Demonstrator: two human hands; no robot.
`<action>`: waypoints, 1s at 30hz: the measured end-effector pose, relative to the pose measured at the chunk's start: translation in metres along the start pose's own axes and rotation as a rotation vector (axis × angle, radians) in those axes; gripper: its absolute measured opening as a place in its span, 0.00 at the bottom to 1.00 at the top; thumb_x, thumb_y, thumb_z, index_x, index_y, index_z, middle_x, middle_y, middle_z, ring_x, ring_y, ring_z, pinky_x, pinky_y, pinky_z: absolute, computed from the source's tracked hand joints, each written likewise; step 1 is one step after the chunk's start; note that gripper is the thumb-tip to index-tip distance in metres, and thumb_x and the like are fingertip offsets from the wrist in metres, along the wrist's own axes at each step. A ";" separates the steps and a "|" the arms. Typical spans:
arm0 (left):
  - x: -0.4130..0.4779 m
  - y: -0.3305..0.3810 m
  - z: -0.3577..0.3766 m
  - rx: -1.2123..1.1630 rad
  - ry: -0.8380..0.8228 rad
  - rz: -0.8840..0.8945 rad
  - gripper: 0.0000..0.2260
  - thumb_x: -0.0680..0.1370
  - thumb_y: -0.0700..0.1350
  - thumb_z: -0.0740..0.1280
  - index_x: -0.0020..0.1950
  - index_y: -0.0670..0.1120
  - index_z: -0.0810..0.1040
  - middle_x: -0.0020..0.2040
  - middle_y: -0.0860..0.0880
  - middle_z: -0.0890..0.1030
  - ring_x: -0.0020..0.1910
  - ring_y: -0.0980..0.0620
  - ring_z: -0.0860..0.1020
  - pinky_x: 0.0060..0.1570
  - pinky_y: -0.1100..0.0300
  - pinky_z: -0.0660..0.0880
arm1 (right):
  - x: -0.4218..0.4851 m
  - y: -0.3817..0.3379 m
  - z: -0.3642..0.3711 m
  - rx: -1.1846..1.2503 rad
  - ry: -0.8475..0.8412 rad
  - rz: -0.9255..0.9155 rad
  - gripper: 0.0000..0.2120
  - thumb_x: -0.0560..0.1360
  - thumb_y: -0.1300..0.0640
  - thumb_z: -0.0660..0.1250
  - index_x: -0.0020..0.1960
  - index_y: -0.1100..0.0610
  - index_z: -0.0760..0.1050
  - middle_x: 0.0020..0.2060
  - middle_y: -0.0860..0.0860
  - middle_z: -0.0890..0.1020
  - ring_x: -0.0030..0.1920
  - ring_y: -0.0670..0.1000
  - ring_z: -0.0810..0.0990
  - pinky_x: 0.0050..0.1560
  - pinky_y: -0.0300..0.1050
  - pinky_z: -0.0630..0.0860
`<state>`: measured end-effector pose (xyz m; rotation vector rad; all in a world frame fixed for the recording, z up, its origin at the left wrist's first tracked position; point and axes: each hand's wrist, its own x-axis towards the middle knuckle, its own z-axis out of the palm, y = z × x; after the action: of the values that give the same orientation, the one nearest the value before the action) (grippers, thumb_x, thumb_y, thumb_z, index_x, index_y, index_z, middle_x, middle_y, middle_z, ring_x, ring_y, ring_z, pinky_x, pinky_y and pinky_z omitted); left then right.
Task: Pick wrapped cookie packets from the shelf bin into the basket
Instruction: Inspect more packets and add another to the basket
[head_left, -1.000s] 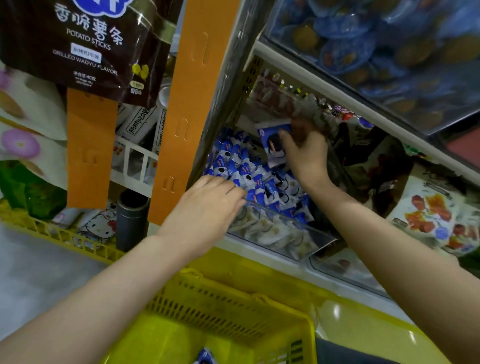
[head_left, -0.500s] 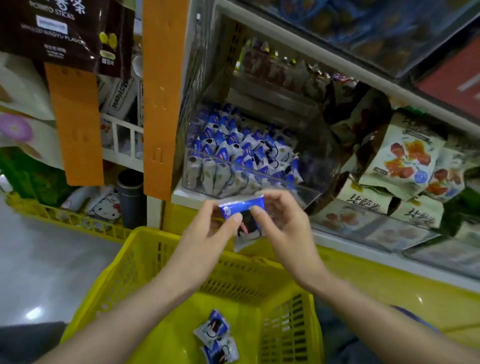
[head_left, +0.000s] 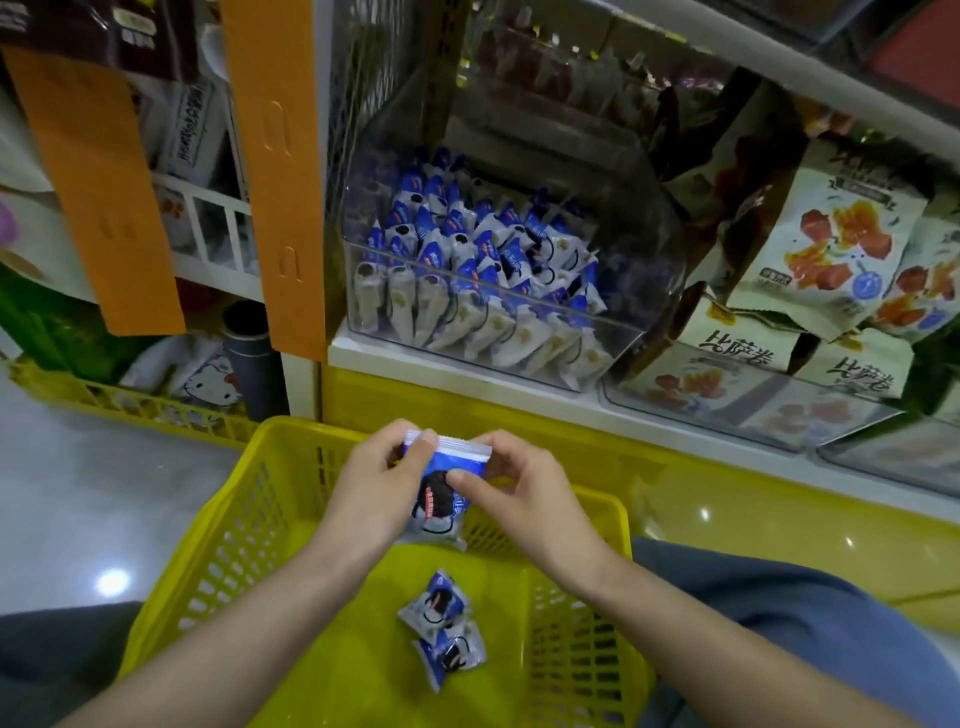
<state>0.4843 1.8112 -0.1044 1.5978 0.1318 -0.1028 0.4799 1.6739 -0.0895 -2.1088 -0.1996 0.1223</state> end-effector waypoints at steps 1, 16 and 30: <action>0.000 -0.001 0.001 0.007 0.002 -0.004 0.12 0.79 0.42 0.60 0.37 0.40 0.69 0.32 0.46 0.68 0.31 0.54 0.68 0.27 0.68 0.65 | 0.000 0.001 0.000 -0.057 0.016 -0.033 0.11 0.72 0.59 0.70 0.40 0.44 0.73 0.37 0.46 0.81 0.41 0.45 0.78 0.39 0.39 0.74; -0.005 0.004 0.007 -0.133 -0.077 -0.197 0.13 0.71 0.39 0.72 0.54 0.41 0.74 0.46 0.45 0.82 0.38 0.55 0.81 0.32 0.67 0.75 | 0.004 0.006 -0.005 0.597 0.200 0.395 0.06 0.79 0.62 0.59 0.45 0.61 0.72 0.41 0.57 0.81 0.33 0.44 0.82 0.32 0.37 0.79; 0.009 -0.009 -0.006 0.200 0.071 0.143 0.09 0.75 0.40 0.67 0.37 0.50 0.74 0.36 0.54 0.78 0.38 0.58 0.76 0.39 0.64 0.73 | -0.006 0.027 0.006 -0.079 -0.092 0.332 0.33 0.71 0.56 0.71 0.70 0.53 0.58 0.58 0.41 0.67 0.60 0.43 0.70 0.59 0.37 0.69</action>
<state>0.4917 1.8172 -0.1142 1.8059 0.0639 0.0536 0.4758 1.6644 -0.1157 -2.2023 0.0954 0.4145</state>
